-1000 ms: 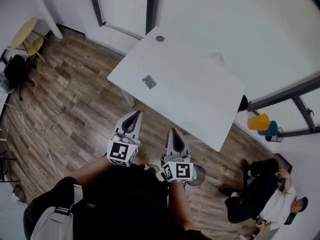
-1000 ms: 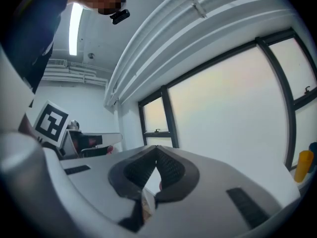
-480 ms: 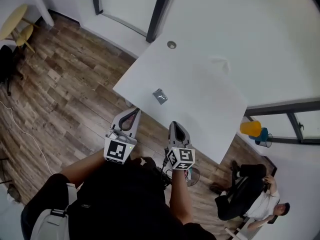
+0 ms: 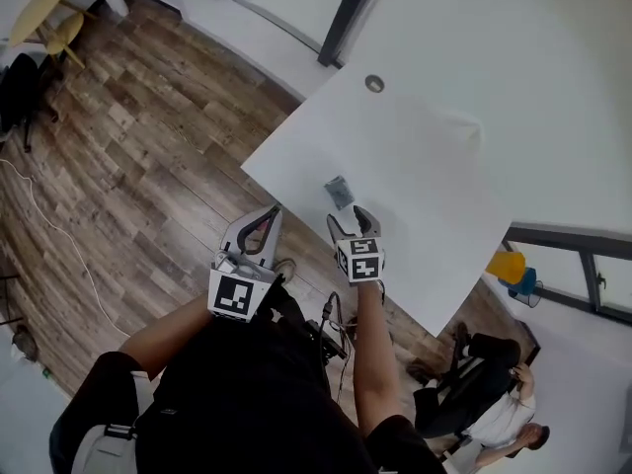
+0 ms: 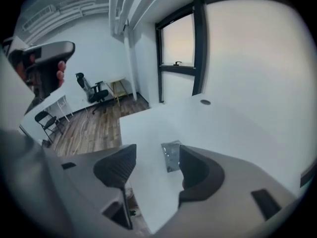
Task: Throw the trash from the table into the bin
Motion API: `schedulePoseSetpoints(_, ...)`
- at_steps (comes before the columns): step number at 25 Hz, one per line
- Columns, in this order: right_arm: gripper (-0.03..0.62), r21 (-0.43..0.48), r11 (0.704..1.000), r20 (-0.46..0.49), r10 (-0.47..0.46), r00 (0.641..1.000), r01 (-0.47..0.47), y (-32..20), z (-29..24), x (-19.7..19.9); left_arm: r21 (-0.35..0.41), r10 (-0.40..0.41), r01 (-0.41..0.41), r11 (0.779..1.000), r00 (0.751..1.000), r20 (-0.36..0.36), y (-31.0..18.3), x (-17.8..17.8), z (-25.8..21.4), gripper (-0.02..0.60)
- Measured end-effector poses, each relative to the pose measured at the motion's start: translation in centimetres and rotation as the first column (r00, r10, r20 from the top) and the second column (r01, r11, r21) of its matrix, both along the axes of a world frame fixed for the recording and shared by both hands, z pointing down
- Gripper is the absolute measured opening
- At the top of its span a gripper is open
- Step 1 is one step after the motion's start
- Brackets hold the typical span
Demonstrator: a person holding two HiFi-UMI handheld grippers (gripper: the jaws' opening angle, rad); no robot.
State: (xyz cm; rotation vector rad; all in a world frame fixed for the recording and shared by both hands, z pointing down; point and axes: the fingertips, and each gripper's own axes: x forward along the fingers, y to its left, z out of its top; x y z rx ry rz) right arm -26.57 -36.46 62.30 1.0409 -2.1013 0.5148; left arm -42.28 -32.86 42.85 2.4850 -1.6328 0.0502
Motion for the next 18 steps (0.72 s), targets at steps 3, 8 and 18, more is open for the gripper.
schedulePoseSetpoints(3, 0.265, -0.04, 0.998, -0.052, -0.044, 0.998, 0.042, -3.8, 3.1, -0.4, -0.021, -0.007, 0.008, 1.0, 1.0, 0.019, -0.8, -0.4, 1.5, -0.003)
schedulePoseSetpoints(8, 0.265, -0.131, 0.988, -0.115, -0.102, 0.988, 0.087, -6.0, 7.4, -0.8, -0.073, -0.032, 0.031, 0.997, 0.999, -0.005, -1.5, -0.7, 3.5, -0.003)
schedulePoseSetpoints(18, 0.283, -0.248, 0.962, -0.146, -0.154, 0.977, 0.115, -7.2, 10.4, 0.1, -0.077, -0.05, 0.049, 0.996, 0.999, -0.011, -2.9, -1.2, 3.8, -0.003)
